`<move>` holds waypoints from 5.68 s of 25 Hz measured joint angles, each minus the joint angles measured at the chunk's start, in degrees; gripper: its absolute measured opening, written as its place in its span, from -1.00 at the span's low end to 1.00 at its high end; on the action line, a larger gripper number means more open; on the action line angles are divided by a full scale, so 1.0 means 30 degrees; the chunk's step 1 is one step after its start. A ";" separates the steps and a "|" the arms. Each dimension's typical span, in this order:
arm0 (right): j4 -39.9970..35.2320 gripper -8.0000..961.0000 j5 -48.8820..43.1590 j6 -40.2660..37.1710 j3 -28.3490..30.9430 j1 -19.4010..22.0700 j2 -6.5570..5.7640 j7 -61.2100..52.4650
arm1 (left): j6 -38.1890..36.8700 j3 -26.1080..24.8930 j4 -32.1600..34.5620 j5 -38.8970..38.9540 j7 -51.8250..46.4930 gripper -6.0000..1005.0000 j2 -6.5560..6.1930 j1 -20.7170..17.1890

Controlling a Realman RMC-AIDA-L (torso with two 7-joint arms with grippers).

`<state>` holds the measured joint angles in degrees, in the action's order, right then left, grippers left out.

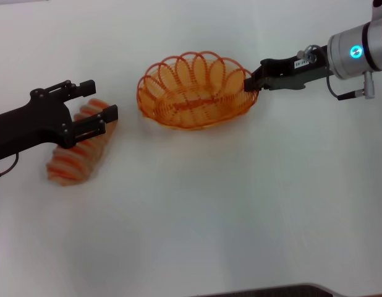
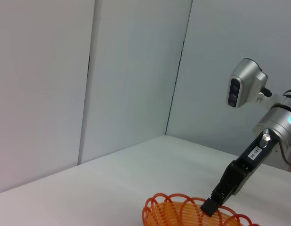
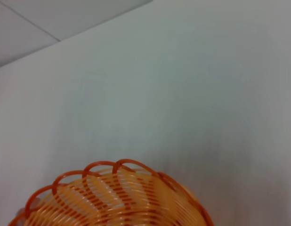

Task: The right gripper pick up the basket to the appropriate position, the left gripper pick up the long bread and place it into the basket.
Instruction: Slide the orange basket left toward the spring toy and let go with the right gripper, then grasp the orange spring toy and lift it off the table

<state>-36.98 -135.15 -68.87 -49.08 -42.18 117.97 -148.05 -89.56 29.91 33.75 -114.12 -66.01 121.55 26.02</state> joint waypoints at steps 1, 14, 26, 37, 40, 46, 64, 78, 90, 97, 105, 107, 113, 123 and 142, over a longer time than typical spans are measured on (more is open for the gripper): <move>-0.0002 -0.83 -0.0152 0.0127 -0.0028 -0.0001 0.0087 -0.0015 | 0.0002 0.0009 0.0001 -0.0015 0.0000 0.43 0.0000 0.0000; -0.0009 -0.83 -0.0243 0.1085 -0.0092 -0.0026 0.0456 -0.0046 | 0.0002 0.0050 0.0000 -0.0045 0.0083 0.43 0.0032 -0.0120; 0.0198 -0.83 -0.0146 0.1414 -0.0006 -0.0152 0.0490 -0.0139 | 0.0008 0.0050 0.0000 -0.0044 0.0199 0.43 0.0059 -0.0149; 0.0433 -0.83 -0.0092 0.1407 -0.0048 -0.0182 0.0510 -0.0164 | 0.0287 0.0297 0.0000 -0.0044 0.0237 0.43 0.0088 -0.0144; 0.0453 -0.83 -0.0092 0.1413 -0.0027 -0.0180 0.0517 -0.0164 | 0.0293 0.0311 -0.0001 -0.0044 0.0237 0.43 0.0157 -0.0102; 0.0492 -0.83 0.0064 0.1391 0.0043 -0.0132 0.0509 -0.0193 | 0.0262 0.0315 -0.0001 -0.0043 0.0236 0.43 0.0203 -0.0014; 0.0799 -0.34 0.0207 0.1326 0.0191 -0.0054 0.0422 -0.0686 | 0.0253 0.0796 0.0214 -0.0589 0.0235 0.43 -0.0093 -0.0269; -0.1362 0.23 0.2547 -0.0693 0.0468 0.1689 0.0287 0.1577 | 0.0036 0.1451 0.1254 -0.1285 -0.0389 0.43 -0.1037 -0.1481; -0.2077 0.27 0.5420 -0.3743 0.2822 0.3913 -0.0345 0.5669 | -0.0647 0.1340 0.1139 -0.1472 -0.1614 0.43 -0.1584 -0.1790; -0.2280 0.28 0.5602 -0.6638 0.4371 0.4790 -0.0758 1.0527 | -0.0322 0.1180 0.1042 -0.1567 -0.1975 0.43 -0.1630 -0.2135; -0.2286 0.28 0.5620 -0.8839 0.5519 0.5805 -0.0760 1.7436 | 0.0741 0.1114 0.0515 -0.1569 -0.2618 0.44 -0.1592 -0.2396; -0.2286 0.28 0.5620 -0.9088 0.5565 0.6124 -0.0759 1.9227 | 0.0943 0.1109 0.0489 -0.1569 -0.2997 0.44 -0.1592 -0.2412; -0.2292 0.28 0.5210 -0.9254 0.5494 0.6714 -0.0634 2.2898 | 0.1402 0.1077 0.0132 -0.1469 -0.3596 0.44 -0.1537 -0.2414; -0.2293 0.28 0.3607 -0.8996 0.5598 0.6924 -0.0236 2.6307 | 0.2331 0.1114 -0.0566 -0.1485 -0.3683 0.45 -0.1522 -0.2288; -0.2292 0.68 0.3736 -0.8689 0.5726 0.6590 -0.0154 2.6184 | 0.1187 0.4618 0.4638 -0.2366 -0.9902 0.74 -0.1419 -0.1958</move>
<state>-43.86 -123.94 -94.93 -31.90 -22.41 117.51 -69.50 -86.00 43.77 47.67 -121.22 -95.71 117.29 20.14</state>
